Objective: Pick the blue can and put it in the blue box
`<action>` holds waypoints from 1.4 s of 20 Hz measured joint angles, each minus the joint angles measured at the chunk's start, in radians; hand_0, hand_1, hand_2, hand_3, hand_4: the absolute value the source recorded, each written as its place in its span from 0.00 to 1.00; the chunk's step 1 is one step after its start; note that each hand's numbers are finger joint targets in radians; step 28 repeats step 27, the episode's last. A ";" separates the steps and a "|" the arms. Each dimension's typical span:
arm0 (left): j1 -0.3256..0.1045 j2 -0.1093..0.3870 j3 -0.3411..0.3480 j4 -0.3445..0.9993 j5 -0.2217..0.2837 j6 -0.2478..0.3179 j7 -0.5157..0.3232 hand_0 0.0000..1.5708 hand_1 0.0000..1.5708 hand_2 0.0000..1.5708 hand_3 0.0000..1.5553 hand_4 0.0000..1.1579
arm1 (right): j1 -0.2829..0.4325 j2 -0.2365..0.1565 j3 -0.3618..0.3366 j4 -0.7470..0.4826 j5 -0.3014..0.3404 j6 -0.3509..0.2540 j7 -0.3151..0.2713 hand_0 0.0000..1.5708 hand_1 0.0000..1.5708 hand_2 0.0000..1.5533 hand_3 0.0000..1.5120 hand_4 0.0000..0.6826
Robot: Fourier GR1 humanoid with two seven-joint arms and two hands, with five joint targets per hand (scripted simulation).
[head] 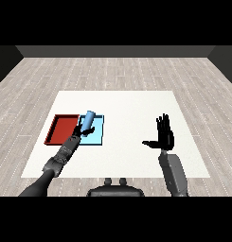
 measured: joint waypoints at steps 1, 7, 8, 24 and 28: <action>0.001 0.000 0.005 0.001 0.003 -0.015 0.004 1.00 1.00 0.95 0.00 0.55 | 0.005 -0.003 -0.006 -0.005 -0.005 0.006 -0.003 0.00 0.00 0.00 0.00 0.00; -0.010 -0.012 -0.008 0.027 -0.023 -0.038 0.046 0.00 0.00 0.00 0.00 0.00 | 0.001 0.002 -0.010 0.009 -0.005 0.028 -0.023 0.00 0.00 0.00 0.00 0.00; -0.011 -0.012 -0.008 0.028 -0.025 -0.035 0.050 0.00 0.00 0.00 0.00 0.00 | 0.001 0.008 -0.007 0.007 -0.004 0.027 -0.023 0.00 0.00 0.00 0.00 0.00; 0.120 -0.041 0.141 -0.347 0.115 0.144 -0.452 0.00 0.00 0.00 0.00 0.00 | 0.000 0.012 -0.011 -0.029 -0.021 0.033 0.018 0.00 0.00 0.00 0.00 0.00; 0.183 -0.068 0.134 -0.483 0.138 0.072 -0.559 0.00 0.00 0.00 0.00 0.00 | 0.004 -0.001 -0.010 -0.028 -0.004 0.031 0.022 0.00 0.00 0.00 0.00 0.00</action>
